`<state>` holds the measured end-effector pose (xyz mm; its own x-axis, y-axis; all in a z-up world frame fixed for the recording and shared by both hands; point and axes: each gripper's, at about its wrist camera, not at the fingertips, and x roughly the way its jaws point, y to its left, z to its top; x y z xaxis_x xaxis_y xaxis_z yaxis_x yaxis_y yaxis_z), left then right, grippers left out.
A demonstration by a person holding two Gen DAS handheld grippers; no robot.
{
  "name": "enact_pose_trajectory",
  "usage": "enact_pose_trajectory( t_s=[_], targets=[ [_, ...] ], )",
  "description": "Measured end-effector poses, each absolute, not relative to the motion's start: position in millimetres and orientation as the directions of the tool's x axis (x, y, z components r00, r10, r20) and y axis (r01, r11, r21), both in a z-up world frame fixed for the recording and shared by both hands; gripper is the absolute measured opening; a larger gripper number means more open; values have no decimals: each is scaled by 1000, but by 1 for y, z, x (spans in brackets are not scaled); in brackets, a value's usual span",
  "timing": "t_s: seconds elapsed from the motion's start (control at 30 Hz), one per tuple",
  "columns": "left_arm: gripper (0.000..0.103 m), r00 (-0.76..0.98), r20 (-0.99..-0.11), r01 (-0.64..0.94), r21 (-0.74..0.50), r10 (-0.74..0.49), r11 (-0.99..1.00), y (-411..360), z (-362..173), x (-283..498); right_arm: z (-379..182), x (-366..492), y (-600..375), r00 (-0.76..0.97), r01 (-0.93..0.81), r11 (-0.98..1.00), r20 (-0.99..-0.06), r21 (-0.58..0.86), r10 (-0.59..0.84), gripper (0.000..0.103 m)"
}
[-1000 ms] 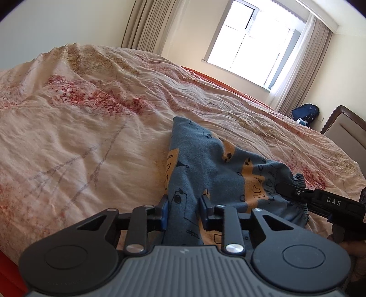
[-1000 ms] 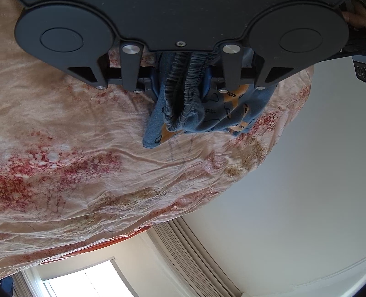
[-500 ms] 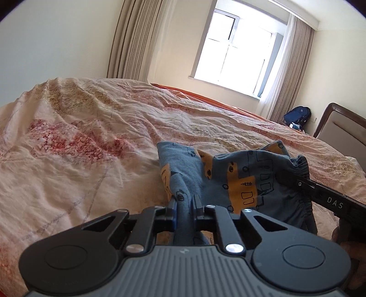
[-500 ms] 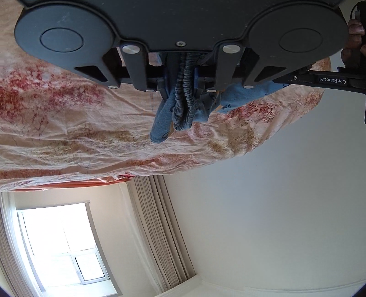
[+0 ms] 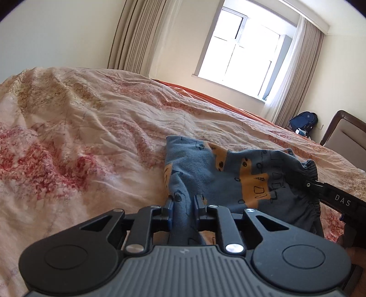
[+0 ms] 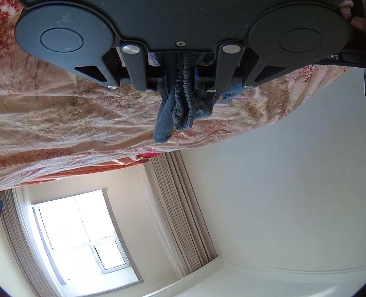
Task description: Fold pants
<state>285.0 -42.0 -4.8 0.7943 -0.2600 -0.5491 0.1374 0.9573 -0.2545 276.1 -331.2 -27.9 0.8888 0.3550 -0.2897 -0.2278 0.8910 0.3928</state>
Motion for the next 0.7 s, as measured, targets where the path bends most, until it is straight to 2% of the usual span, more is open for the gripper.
enact_pose_trajectory(
  t_s=[0.07, 0.1, 0.17, 0.2, 0.23, 0.27, 0.3, 0.4, 0.43, 0.47, 0.7],
  targets=[
    [30, 797, -549, 132, -251, -253, 959, -41, -9, 281, -38, 281, -336, 877, -196, 892, -333, 408, 345, 26],
    [34, 796, -551, 128, -248, -249, 960, -41, -8, 279, -41, 282, -339, 872, -189, 885, -342, 425, 350, 32],
    [51, 796, -556, 123, -238, -239, 963, -42, -7, 275, -42, 281, -340, 875, -169, 889, -350, 425, 334, 41],
    [57, 798, -556, 120, -229, -231, 966, -42, -5, 271, -41, 278, -340, 879, -162, 892, -350, 421, 325, 49],
    [72, 803, -553, 118, -223, -225, 968, -42, -2, 267, -40, 275, -340, 881, -157, 894, -349, 421, 319, 57],
    [85, 808, -547, 114, -218, -218, 969, -41, 0, 263, -40, 271, -340, 884, -151, 895, -348, 419, 312, 74],
    [89, 818, -537, 107, -213, -208, 971, -41, 3, 258, -38, 265, -340, 889, -145, 898, -343, 415, 302, 84],
    [97, 836, -511, 109, -202, -199, 973, -37, 15, 243, -33, 244, -339, 904, -109, 912, -342, 396, 257, 96],
    [103, 843, -502, 108, -198, -196, 974, -36, 18, 238, -31, 235, -338, 911, -96, 915, -335, 392, 239, 99],
    [102, 853, -487, 105, -190, -187, 976, -36, 23, 230, -29, 227, -337, 919, -85, 917, -325, 390, 223, 102],
    [103, 895, -414, 120, -135, -166, 984, -30, 42, 171, -12, 157, -316, 955, -92, 937, -237, 336, 179, 102]
  ],
)
